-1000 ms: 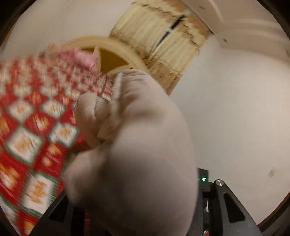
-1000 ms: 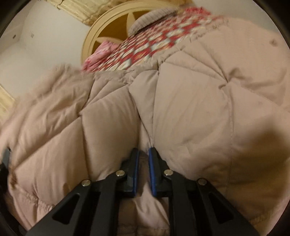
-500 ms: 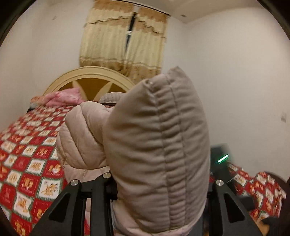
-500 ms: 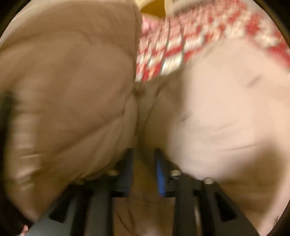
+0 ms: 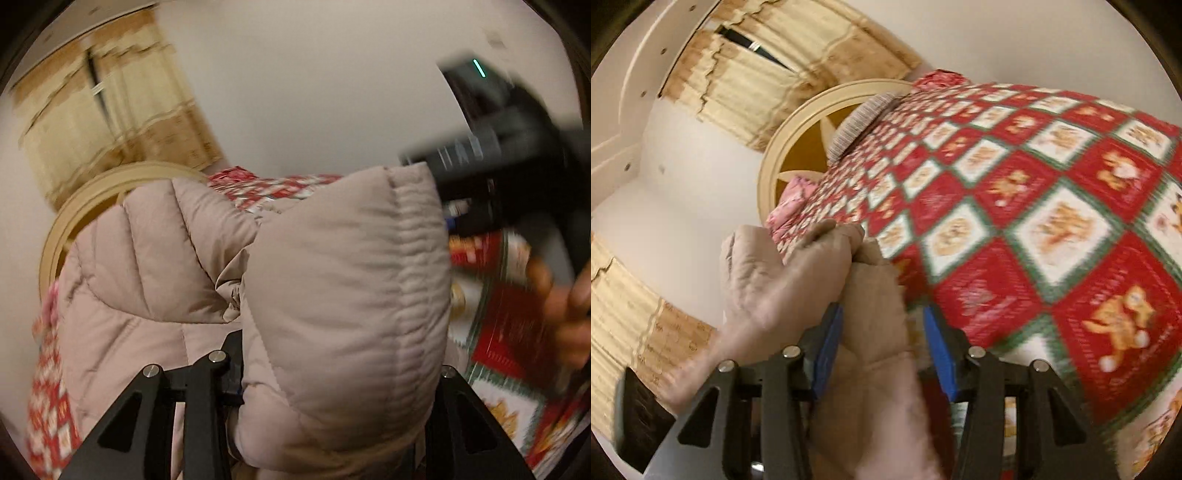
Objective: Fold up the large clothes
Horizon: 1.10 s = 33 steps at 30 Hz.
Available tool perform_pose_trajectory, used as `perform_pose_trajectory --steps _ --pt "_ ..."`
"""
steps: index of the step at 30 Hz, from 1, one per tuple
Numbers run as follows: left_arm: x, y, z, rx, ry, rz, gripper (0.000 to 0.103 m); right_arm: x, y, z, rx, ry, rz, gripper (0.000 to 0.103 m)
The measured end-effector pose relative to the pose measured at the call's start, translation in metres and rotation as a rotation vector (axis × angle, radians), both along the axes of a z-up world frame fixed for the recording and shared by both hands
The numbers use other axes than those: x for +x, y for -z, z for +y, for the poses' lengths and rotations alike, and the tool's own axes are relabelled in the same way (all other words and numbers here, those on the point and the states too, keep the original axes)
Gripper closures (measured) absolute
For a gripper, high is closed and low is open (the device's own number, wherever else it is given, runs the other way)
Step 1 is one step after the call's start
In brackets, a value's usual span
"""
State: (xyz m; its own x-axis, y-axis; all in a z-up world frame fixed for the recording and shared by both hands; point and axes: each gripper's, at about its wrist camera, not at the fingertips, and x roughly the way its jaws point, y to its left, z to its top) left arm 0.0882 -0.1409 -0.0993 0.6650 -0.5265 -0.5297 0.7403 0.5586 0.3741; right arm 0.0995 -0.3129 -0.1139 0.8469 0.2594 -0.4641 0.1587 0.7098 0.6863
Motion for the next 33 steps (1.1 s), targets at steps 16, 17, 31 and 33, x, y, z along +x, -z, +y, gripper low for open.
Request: perform_pose_trajectory --steps 16,17,31,33 --pt "-0.012 0.029 0.013 0.027 0.066 -0.027 0.060 0.034 -0.041 0.057 -0.328 -0.409 -0.088 0.069" --pt "-0.016 0.027 0.014 0.047 0.075 -0.037 0.058 0.045 -0.031 0.062 -0.349 -0.408 -0.038 0.070" --pt "-0.010 -0.062 0.159 -0.270 0.143 0.196 0.048 0.041 0.037 0.053 -0.153 -0.300 0.021 0.068" --pt "0.027 -0.081 0.161 -0.345 -0.004 0.185 0.034 0.039 0.042 0.051 -0.091 -0.273 0.006 0.068"
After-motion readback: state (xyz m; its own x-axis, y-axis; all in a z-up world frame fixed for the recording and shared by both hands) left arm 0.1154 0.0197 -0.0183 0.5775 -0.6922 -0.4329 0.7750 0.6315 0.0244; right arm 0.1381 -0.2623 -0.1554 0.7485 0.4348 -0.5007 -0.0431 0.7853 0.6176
